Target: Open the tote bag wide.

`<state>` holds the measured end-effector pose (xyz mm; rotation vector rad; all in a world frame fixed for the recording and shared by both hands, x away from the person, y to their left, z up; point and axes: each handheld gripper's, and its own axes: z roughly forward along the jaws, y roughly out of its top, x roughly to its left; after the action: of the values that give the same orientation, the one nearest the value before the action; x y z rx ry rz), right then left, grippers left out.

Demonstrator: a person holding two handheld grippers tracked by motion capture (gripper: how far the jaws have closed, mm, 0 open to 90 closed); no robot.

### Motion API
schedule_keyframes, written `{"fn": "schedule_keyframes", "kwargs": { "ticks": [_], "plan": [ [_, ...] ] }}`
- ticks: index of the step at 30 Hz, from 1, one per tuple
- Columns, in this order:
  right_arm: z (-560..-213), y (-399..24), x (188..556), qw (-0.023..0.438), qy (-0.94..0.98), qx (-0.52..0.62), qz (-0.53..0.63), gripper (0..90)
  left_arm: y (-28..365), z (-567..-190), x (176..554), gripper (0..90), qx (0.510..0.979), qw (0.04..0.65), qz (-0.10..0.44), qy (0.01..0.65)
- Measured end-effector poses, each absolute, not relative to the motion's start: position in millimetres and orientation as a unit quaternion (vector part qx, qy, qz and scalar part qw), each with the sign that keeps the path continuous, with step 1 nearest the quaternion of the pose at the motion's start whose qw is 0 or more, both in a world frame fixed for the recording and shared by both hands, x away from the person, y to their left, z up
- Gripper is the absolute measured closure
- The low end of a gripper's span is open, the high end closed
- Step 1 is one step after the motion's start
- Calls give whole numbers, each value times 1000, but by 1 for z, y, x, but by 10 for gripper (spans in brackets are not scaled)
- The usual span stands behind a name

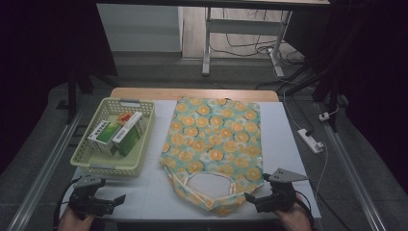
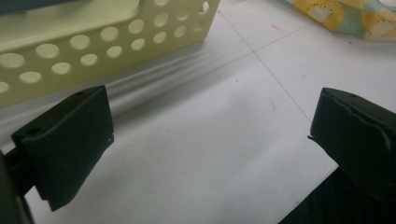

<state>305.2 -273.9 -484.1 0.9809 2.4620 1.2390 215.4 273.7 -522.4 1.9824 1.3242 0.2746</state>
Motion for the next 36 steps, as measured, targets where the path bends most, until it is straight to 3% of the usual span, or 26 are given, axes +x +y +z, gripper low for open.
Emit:
{"fn": "schedule_keyframes", "kwargs": {
  "ticks": [36],
  "plan": [
    [-483,-174,298,36,897,222,381,0,274,-523,216,0,771,360,104,515]
  ]
}}
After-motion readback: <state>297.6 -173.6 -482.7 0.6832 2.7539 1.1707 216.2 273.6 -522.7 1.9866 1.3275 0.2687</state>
